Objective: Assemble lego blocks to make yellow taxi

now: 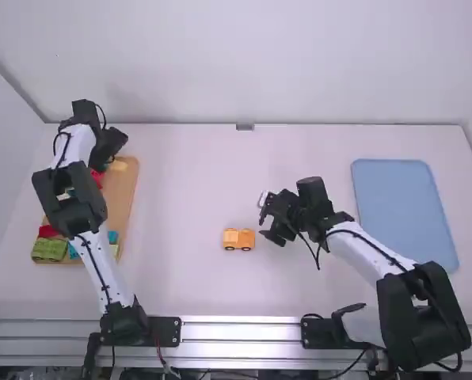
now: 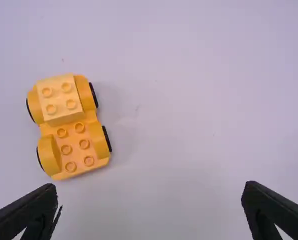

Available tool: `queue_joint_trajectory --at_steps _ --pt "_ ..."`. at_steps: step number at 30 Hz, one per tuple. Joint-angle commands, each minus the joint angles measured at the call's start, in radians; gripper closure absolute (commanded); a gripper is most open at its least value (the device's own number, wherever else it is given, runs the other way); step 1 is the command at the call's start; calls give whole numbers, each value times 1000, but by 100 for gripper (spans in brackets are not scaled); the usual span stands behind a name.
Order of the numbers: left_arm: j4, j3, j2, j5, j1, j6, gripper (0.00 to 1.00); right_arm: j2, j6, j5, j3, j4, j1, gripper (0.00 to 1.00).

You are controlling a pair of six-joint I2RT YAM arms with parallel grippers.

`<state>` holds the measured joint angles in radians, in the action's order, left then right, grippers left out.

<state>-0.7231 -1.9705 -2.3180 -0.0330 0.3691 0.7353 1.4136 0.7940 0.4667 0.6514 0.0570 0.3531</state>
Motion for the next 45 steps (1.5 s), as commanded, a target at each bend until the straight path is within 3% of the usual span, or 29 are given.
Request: queue_joint_trajectory --at_steps 1,10,18,28,45 --pt "-13 19 -7 -27 -2 37 4 -13 -4 3 4 5 -1 2" --pt "-92 29 -11 39 11 124 6 -13 -5 3 4 12 -1 2" --pt "-100 29 -11 65 11 135 24 -13 -4 3 3 19 -1 1" --pt "-69 34 -54 75 11 136 16 -13 -4 4 3 30 -1 2" --pt "-72 34 -56 103 12 128 17 -13 -4 4 3 30 -1 2"
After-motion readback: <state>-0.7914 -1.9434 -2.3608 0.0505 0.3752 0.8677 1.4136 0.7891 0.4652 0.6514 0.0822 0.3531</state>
